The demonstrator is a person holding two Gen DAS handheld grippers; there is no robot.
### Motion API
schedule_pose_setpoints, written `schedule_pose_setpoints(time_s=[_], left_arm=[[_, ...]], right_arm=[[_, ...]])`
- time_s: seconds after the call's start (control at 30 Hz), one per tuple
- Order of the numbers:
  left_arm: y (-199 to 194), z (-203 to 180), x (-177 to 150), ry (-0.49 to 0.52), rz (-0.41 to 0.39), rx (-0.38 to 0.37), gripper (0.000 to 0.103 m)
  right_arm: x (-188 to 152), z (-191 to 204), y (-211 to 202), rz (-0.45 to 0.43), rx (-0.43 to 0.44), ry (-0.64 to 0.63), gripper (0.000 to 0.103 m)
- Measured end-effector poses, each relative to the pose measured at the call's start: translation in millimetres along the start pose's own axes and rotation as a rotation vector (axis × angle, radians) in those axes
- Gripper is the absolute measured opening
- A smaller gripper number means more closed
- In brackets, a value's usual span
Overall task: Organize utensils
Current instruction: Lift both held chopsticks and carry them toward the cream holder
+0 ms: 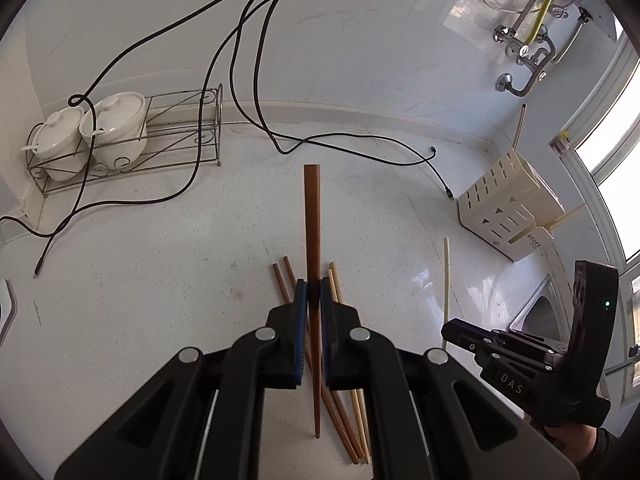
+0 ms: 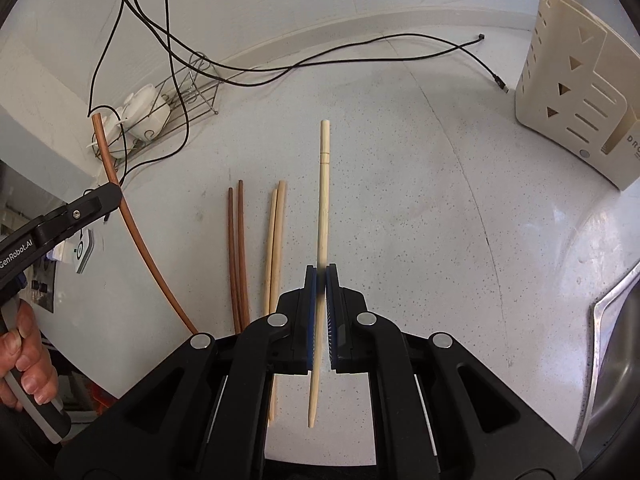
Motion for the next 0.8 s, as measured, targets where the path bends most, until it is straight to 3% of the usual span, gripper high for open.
schedule_pose_setpoints(time_s=[0.8], left_arm=[[-30,-57,39,0.121,-0.153,-0.067,0.006]], right_arm=[[30,-42,-63,-0.268,-0.065,0.047,0.004]])
Point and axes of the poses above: each gripper's, at about its wrist camera, not at the fingertips, and y roughly the way its jaws point, z to its left, x to its top, the point moved 2 cm from there along y, roughly the way its jaws point, and after that the axes turned 12 degrees about -z, right-handed, at the moved point
